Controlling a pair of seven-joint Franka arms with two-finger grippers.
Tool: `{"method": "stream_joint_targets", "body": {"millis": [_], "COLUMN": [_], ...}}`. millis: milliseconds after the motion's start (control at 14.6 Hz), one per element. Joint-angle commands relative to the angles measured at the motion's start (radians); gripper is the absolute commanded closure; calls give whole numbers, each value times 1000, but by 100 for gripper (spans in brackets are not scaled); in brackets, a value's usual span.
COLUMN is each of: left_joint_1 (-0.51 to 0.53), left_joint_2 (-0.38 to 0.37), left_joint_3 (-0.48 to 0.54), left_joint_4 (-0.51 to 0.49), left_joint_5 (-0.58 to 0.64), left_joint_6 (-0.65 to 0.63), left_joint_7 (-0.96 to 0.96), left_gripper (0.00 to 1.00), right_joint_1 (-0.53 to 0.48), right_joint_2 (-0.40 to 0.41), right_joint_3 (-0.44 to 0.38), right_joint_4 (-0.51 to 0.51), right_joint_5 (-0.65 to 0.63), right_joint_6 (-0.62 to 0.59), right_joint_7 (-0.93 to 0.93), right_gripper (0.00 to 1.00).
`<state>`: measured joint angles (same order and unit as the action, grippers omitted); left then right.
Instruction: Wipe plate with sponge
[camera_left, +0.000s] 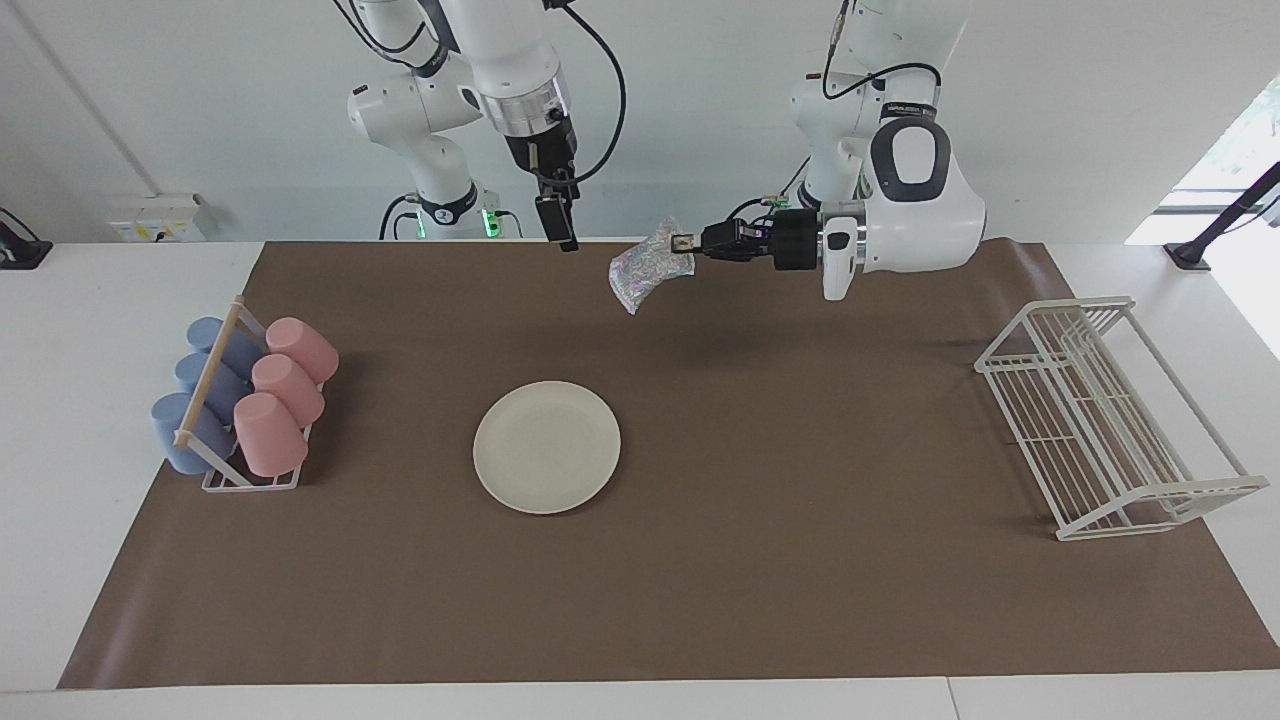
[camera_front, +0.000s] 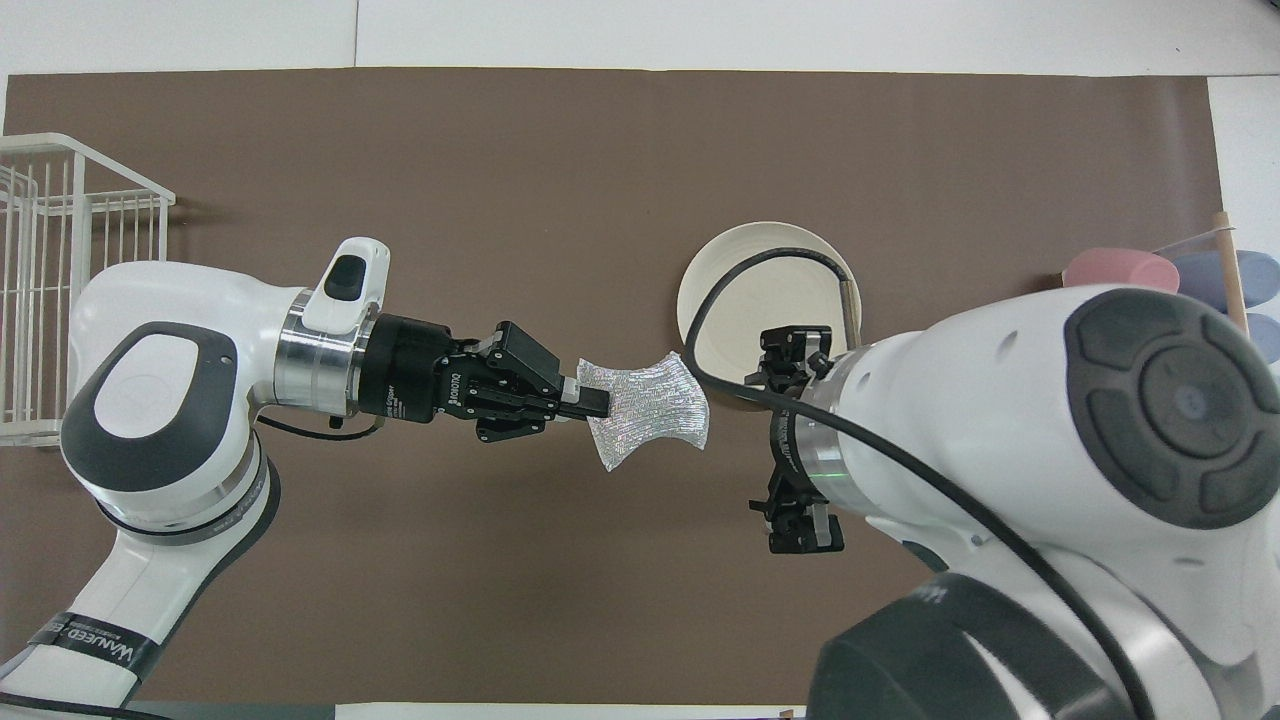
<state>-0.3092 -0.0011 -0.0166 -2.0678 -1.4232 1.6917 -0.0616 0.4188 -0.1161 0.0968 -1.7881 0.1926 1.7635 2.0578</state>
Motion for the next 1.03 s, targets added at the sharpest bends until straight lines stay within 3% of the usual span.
{"method": "stream_joint_targets", "body": {"millis": [0,275,962], "left_joint_1": [11,24,28], "left_joint_2": [9,13,20], "left_joint_3": [10,10,15], "left_joint_4": [-5,-3,17], "left_joint_5": [-42,-57,-43], "left_joint_6": [-93,-102,-153], "left_joint_7": [60,60,60], "left_gripper": [100,100,100], "right_joint_1": [18,80,68], "right_joint_2": [-53,-62,-53], "right_joint_3": [-3,-2,0], "right_joint_4": [-105,-188,-188], "right_joint_5": [18,18,128], "right_joint_6": [146,332,392], "right_joint_7": [5,10,35], "right_gripper": [0,0,0]}}
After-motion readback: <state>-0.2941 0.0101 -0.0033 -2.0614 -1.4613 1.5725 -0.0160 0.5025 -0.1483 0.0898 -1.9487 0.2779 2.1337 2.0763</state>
